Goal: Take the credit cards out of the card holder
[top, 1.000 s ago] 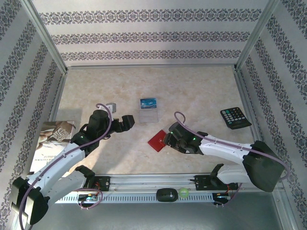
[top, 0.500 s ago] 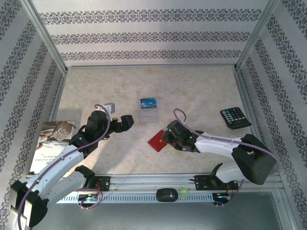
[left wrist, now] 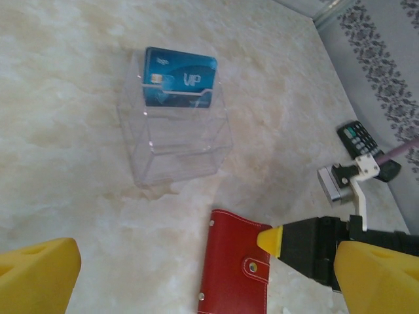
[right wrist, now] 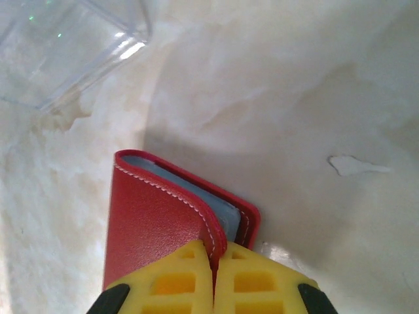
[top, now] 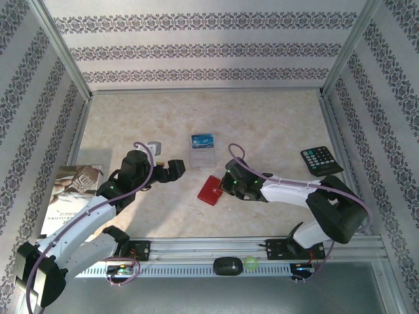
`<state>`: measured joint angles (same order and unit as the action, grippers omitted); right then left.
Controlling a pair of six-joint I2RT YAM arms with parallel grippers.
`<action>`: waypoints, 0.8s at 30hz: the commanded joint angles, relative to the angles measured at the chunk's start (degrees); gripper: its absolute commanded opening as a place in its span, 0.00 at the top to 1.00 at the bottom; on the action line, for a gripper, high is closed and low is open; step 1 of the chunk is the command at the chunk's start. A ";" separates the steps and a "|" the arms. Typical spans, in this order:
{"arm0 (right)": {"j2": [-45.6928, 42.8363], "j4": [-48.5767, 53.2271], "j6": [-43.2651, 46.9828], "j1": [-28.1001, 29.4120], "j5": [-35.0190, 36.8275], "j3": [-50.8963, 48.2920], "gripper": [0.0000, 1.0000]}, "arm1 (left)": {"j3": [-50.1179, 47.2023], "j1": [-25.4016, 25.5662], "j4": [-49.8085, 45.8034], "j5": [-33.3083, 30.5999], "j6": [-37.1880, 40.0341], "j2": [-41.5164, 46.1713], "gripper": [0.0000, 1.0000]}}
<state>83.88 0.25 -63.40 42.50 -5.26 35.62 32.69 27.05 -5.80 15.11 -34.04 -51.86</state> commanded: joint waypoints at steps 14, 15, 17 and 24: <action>-17.47 -1.41 28.32 -8.84 -29.89 6.27 1.00 | -3.94 0.76 29.89 25.19 -5.19 -8.32 0.10; -18.40 -1.99 28.26 -8.96 -31.06 6.55 1.00 | -3.89 0.76 30.81 25.68 -5.35 -8.49 0.11; -20.46 -3.26 27.60 -9.49 -31.90 7.03 1.00 | -4.17 0.75 32.75 26.44 -5.74 -8.91 0.11; -22.61 -10.23 23.79 -10.95 -35.50 9.18 1.00 | -5.77 0.79 44.49 30.07 -9.75 -9.81 0.23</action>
<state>62.06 -3.77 -38.24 31.97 -36.91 42.15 28.16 27.05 28.67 41.67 -41.25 -61.52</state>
